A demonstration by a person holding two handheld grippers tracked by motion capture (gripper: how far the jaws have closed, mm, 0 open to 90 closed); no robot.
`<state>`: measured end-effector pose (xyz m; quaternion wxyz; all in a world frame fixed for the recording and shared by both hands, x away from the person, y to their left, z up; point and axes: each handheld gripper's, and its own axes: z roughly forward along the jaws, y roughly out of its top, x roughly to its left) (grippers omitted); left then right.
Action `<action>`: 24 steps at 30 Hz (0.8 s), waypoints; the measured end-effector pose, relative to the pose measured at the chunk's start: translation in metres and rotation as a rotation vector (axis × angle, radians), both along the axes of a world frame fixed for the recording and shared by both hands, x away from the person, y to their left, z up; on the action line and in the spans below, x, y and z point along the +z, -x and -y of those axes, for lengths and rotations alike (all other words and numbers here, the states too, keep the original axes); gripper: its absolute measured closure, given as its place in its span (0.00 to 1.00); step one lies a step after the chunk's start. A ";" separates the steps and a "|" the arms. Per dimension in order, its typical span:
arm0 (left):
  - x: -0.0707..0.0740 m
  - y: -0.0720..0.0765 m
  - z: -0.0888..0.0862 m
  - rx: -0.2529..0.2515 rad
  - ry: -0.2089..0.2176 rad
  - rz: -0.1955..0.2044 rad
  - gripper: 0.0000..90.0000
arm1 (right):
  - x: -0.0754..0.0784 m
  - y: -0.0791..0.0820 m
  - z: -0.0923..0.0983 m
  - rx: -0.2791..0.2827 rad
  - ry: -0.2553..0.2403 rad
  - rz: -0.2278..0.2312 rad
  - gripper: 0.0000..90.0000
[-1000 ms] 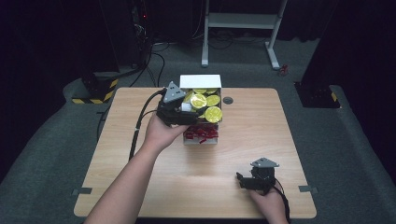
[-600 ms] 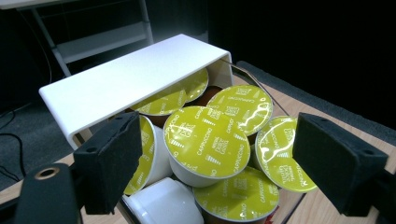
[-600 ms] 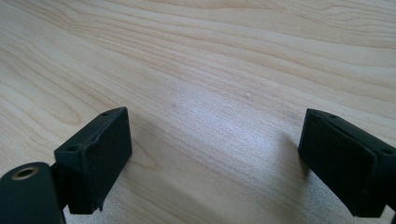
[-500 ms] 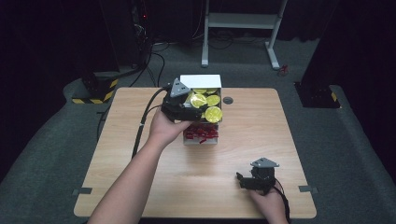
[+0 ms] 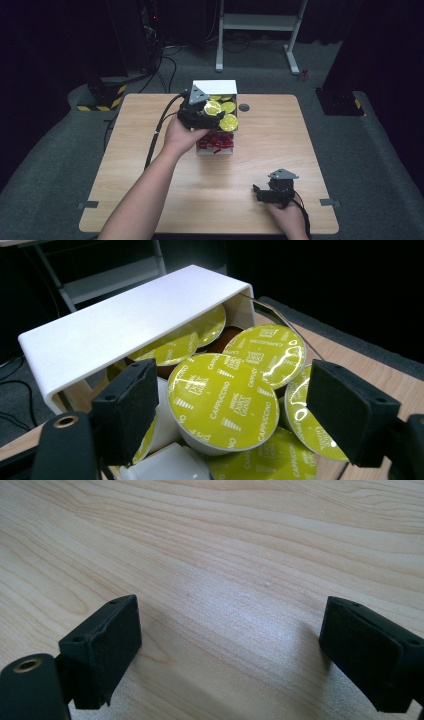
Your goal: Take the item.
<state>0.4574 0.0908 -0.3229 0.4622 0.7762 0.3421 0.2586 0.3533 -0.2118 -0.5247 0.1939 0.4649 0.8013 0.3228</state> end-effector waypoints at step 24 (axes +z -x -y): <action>-0.009 0.007 0.002 0.042 -0.040 0.069 0.42 | 0.000 0.000 0.000 0.000 -0.001 0.000 0.11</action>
